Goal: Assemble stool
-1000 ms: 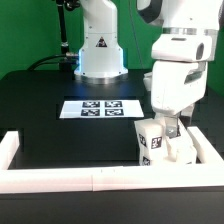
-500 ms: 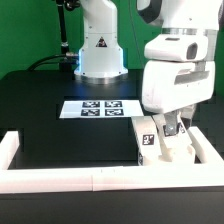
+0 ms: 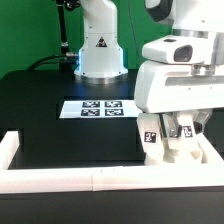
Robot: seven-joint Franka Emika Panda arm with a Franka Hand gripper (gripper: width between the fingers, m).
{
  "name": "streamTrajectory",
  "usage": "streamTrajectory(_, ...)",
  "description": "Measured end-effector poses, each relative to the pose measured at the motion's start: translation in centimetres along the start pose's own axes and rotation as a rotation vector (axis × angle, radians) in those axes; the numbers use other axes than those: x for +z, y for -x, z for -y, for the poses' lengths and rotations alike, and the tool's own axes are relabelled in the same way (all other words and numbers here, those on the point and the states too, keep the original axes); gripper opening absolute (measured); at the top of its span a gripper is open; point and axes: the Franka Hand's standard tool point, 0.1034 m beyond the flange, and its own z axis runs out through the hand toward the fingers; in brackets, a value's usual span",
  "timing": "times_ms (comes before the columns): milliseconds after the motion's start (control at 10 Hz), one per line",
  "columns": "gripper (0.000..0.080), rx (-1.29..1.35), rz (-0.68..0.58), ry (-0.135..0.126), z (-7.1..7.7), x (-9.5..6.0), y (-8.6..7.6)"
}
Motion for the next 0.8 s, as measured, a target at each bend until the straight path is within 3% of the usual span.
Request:
streamTrajectory(200, 0.034, 0.287, 0.062, -0.009, -0.12, -0.06, -0.74)
streamTrajectory(400, 0.034, 0.505, 0.088, -0.07, -0.63, 0.27, -1.05)
streamTrajectory(800, 0.034, 0.74, 0.084, -0.062, -0.54, 0.31, -1.21)
